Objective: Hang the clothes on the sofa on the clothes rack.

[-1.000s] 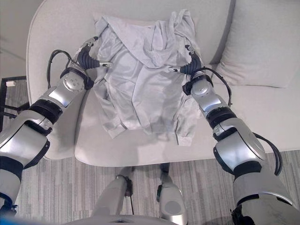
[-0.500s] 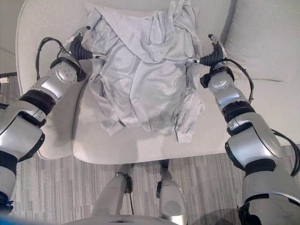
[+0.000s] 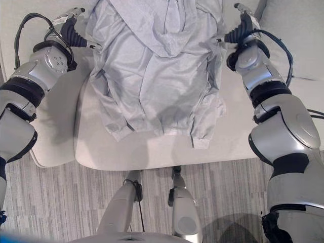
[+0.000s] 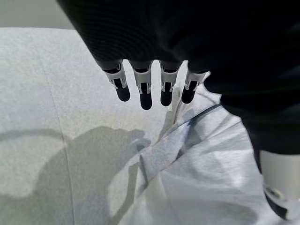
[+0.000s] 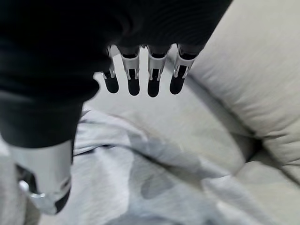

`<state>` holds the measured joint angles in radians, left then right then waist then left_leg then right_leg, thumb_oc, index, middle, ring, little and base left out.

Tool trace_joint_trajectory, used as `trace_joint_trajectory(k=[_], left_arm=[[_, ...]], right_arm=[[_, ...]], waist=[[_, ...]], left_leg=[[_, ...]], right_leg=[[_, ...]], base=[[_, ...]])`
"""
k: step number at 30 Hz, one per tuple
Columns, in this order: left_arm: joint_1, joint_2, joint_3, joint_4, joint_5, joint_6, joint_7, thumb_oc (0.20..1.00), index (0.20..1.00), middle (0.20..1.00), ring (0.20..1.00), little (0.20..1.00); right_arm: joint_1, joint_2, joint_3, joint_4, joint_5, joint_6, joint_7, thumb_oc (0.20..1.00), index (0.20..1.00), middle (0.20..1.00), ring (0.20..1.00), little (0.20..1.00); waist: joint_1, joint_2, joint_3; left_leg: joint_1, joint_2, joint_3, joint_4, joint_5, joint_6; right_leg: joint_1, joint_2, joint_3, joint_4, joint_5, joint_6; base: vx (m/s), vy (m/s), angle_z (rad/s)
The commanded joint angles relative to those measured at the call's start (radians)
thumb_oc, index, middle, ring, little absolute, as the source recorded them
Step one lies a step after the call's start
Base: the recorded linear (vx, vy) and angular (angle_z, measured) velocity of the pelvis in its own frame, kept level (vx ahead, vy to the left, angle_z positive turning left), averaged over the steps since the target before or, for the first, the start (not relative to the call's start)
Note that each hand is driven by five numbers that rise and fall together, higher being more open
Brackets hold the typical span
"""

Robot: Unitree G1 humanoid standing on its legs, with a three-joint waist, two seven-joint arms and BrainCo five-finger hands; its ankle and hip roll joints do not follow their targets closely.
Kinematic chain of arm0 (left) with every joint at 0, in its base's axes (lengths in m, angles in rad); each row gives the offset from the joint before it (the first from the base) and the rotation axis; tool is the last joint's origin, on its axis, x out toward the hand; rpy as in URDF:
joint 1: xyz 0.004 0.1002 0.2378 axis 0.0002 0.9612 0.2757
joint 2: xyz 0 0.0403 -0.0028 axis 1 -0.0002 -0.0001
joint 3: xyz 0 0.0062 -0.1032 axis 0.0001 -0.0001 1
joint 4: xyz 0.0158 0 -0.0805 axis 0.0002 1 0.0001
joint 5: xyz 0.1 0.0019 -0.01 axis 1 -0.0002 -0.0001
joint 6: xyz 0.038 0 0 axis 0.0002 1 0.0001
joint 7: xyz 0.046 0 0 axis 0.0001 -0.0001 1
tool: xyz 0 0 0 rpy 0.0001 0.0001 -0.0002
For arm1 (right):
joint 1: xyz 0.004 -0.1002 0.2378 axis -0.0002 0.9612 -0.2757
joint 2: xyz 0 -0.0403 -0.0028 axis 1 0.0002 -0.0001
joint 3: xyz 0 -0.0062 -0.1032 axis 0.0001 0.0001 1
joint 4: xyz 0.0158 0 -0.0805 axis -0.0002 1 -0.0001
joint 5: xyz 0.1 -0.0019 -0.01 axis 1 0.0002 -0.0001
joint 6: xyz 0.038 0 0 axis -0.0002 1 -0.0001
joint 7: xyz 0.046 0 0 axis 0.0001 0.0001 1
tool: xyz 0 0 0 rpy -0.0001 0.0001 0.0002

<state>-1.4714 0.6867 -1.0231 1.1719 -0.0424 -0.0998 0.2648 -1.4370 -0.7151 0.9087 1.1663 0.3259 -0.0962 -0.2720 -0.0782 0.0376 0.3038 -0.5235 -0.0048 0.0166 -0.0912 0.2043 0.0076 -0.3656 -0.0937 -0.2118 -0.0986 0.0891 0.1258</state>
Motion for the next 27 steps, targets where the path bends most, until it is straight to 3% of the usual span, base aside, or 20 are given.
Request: trace_joint_trajectory(k=[1,27], left_arm=[[-0.113,0.018,0.000,0.073,0.009,-0.019,0.005,1.000,1.000,1.000,1.000,1.000],[-0.164,-0.054,-0.026,0.090,-0.023,-0.022,-0.021,1.000,1.000,1.000,1.000,1.000]], right_arm=[[-0.078,-0.044,0.009,0.034,0.036,-0.017,0.013,1.000,1.000,1.000,1.000,1.000],[-0.146,0.074,0.077,0.031,0.043,-0.014,0.036,1.000,1.000,1.000,1.000,1.000]], waist=[[0.013,-0.005,0.005],[0.010,-0.001,0.018]], left_leg=[[0.049,-0.022,0.019,0.004,-0.046,-0.098],[0.020,-0.024,0.020,0.004,-0.039,-0.099]], right_leg=[[-0.163,-0.012,0.019,0.011,0.144,0.114],[-0.200,-0.009,0.023,0.011,0.156,0.109]], base=[[0.00,-0.013,0.04],[0.00,-0.004,-0.02]])
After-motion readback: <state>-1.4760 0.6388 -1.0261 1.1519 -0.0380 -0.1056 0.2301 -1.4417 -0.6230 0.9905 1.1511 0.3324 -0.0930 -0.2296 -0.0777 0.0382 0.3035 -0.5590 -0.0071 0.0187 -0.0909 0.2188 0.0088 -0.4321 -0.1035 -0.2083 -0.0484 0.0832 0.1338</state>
